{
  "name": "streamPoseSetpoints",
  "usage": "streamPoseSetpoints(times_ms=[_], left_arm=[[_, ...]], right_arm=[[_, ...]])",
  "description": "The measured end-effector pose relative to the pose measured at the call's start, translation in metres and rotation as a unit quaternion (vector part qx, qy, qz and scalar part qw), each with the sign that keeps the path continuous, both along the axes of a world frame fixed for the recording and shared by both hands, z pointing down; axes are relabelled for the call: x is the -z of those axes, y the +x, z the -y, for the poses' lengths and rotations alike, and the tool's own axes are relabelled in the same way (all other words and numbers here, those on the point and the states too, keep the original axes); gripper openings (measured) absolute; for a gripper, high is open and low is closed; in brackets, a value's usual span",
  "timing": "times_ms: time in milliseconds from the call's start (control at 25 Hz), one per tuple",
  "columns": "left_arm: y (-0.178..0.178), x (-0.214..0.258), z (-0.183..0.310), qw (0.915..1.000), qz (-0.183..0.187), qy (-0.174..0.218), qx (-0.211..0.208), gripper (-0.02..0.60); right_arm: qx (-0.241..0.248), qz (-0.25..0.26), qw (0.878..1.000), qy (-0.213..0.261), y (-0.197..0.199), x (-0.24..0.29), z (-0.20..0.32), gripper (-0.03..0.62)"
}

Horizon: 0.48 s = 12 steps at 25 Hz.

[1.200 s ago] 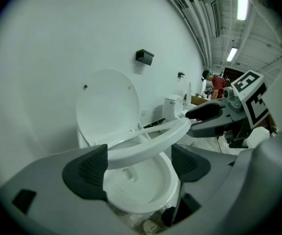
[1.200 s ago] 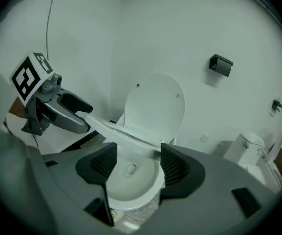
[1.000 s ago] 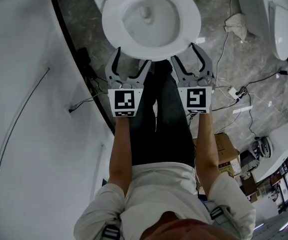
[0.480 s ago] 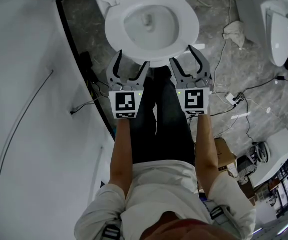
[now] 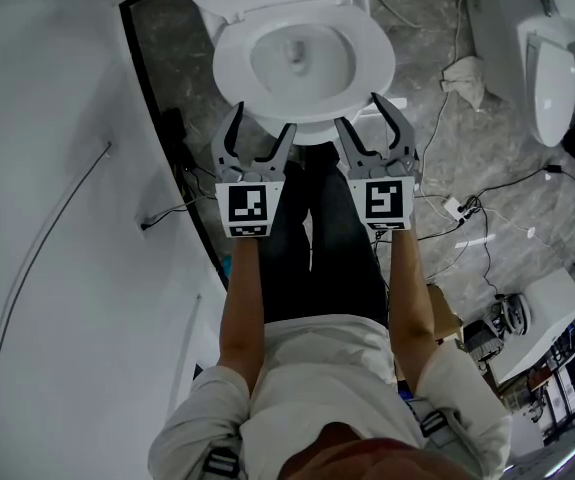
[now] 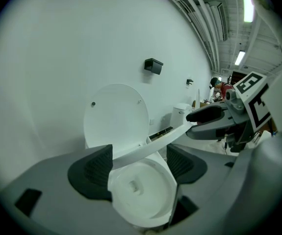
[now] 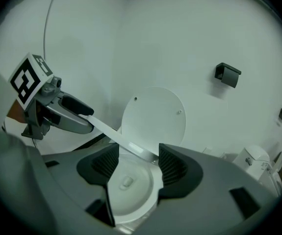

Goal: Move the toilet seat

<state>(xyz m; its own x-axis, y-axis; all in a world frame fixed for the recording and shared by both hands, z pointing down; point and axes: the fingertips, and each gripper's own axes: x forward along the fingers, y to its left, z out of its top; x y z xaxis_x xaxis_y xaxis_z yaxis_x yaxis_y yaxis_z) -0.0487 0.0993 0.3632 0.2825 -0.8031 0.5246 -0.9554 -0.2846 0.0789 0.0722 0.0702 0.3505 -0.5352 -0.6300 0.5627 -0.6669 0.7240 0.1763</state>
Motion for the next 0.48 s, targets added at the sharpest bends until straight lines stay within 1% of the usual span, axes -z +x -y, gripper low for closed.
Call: streamPoseSetpoints(times_ms=[480], left_arm=[[-0.010,0.018,0.027,0.9996,-0.002,0.009,0.026,0.356]], right_arm=[[0.023,0.011,1.000,0.007,-0.012,0.020,0.028,0.261]])
